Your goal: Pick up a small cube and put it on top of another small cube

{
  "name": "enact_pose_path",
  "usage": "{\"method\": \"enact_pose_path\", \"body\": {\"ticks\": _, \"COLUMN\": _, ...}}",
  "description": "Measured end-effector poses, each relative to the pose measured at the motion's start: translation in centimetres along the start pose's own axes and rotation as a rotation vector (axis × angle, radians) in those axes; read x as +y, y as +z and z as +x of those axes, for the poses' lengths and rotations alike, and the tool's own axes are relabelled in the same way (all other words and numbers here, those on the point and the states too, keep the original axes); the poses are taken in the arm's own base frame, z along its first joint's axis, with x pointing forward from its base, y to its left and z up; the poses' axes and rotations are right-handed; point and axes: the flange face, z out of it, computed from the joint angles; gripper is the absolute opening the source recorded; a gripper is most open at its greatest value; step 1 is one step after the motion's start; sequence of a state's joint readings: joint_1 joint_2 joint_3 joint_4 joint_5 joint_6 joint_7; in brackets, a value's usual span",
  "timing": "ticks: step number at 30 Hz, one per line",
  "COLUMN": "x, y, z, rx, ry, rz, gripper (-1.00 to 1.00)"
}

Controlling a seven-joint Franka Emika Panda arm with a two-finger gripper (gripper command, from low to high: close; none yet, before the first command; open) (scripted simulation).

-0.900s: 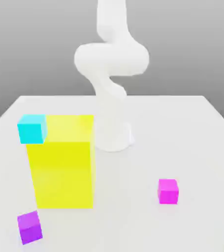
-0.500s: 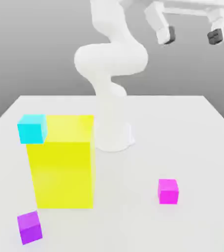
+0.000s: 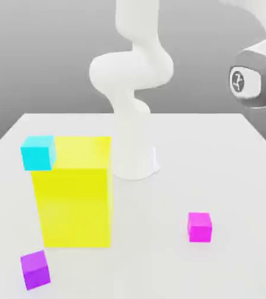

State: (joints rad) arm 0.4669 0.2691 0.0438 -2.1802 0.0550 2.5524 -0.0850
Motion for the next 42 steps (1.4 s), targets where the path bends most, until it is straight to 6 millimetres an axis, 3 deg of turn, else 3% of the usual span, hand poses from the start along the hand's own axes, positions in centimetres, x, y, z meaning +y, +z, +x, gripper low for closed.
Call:
{"method": "enact_pose_path", "body": {"ticks": 4, "x": -3.2, "y": 7.0, "z": -1.0, "rx": -0.089, "ry": -0.176, "rz": -0.022, "gripper": 0.00}}
{"method": "enact_pose_path", "body": {"ticks": 8, "x": -3.7, "y": 13.3, "z": -1.8, "rx": -0.108, "ry": -0.215, "rz": -0.027, "gripper": 0.00}}
{"method": "enact_pose_path", "body": {"ticks": 9, "x": -3.7, "y": 14.3, "z": -1.9, "rx": -0.109, "ry": -0.216, "rz": -0.026, "gripper": -1.00}}
{"method": "enact_pose_path", "body": {"ticks": 15, "x": -3.7, "y": 14.8, "z": -2.0, "rx": -0.111, "ry": -0.217, "rz": -0.026, "gripper": -1.00}}
{"method": "enact_pose_path", "body": {"ticks": 17, "x": -3.7, "y": 13.2, "z": -1.8, "rx": -0.111, "ry": -0.218, "rz": -0.027, "gripper": -1.00}}
{"method": "enact_pose_path", "body": {"ticks": 21, "x": -3.5, "y": 8.0, "z": -2.0, "rx": -0.110, "ry": -0.233, "rz": -0.038, "gripper": -1.00}}
{"method": "enact_pose_path", "body": {"ticks": 29, "x": 0.1, "y": 2.0, "z": -9.1, "rx": -0.113, "ry": -0.382, "rz": -0.104, "gripper": -1.00}}
{"method": "enact_pose_path", "body": {"ticks": 34, "x": 1.3, "y": 0.5, "z": -14.7, "rx": -0.118, "ry": -0.479, "rz": -0.085, "gripper": -1.00}}
{"method": "enact_pose_path", "body": {"ticks": 39, "x": 0.4, "y": 0.6, "z": -20.7, "rx": -0.117, "ry": -0.606, "rz": -0.018, "gripper": -1.00}}
{"method": "enact_pose_path", "body": {"ticks": 42, "x": 0.0, "y": 1.7, "z": -21.6, "rx": -0.113, "ry": -0.630, "rz": 0.001, "gripper": -1.00}}
